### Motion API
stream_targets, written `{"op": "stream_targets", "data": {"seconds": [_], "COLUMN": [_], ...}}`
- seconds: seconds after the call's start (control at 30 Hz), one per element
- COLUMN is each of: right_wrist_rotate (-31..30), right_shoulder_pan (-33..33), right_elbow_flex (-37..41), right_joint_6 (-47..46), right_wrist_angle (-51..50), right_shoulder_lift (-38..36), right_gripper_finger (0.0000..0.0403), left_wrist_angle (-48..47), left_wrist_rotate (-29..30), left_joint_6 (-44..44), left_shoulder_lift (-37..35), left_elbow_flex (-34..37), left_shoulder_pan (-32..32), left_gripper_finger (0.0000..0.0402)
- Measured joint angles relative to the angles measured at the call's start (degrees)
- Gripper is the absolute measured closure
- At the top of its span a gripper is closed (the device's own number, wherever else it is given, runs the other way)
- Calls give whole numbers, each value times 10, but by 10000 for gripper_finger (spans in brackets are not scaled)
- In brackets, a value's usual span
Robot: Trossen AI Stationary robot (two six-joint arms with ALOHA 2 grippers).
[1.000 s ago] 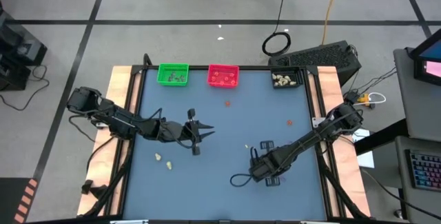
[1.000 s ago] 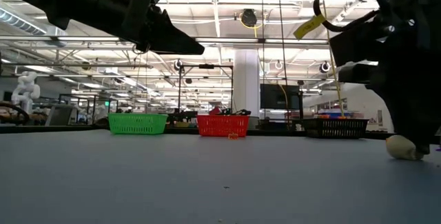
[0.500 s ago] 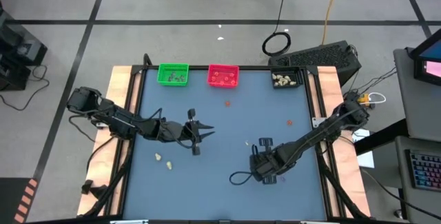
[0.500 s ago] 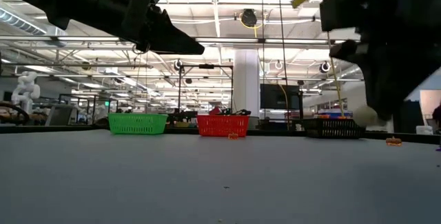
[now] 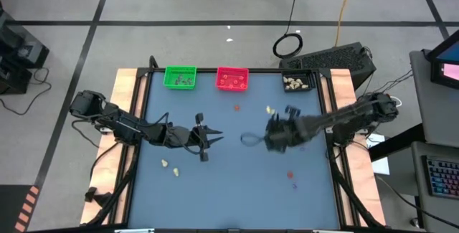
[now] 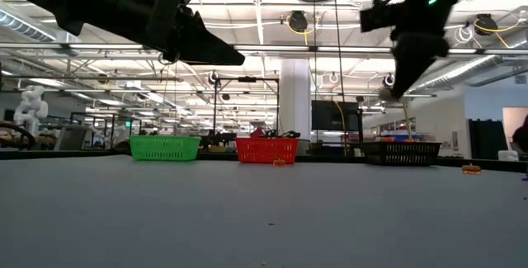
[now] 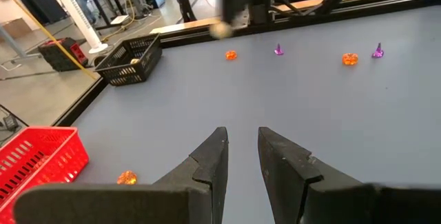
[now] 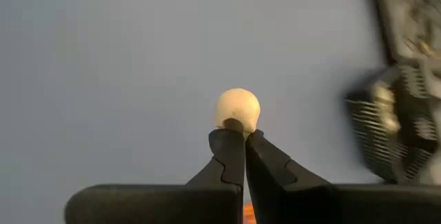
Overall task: Sort Halloween decoration
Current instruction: Put the white skull toy into the black bin
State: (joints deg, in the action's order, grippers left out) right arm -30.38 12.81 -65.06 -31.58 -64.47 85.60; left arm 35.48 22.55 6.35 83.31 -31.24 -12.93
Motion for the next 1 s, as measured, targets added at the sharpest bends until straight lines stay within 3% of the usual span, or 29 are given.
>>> {"op": "stream_targets", "data": {"seconds": [0.17, 0.5, 0.63, 0.77, 1.0], "right_wrist_rotate": [-28, -23, 62, 111, 112], "right_shoulder_pan": [-147, -462, -572, -633, -668], "right_elbow_flex": [12, 31, 31, 31, 31], "right_joint_6": [75, 278, 311, 317, 313], "right_wrist_angle": [9, 158, 210, 225, 225], "right_shoulder_lift": [-23, -3, 22, 54, 99], "right_gripper_finger": [402, 402, 402, 402, 398], "left_wrist_angle": [0, 0, 0, 0, 0], "left_wrist_rotate": [0, 0, 0, 0, 0], "left_joint_6": [0, 0, 0, 0, -9], "left_shoulder_lift": [0, 0, 0, 0, 0], "left_elbow_flex": [0, 0, 0, 0, 0], "left_shoulder_pan": [0, 0, 0, 0, 1], "left_gripper_finger": [314, 314, 314, 314, 314]}}
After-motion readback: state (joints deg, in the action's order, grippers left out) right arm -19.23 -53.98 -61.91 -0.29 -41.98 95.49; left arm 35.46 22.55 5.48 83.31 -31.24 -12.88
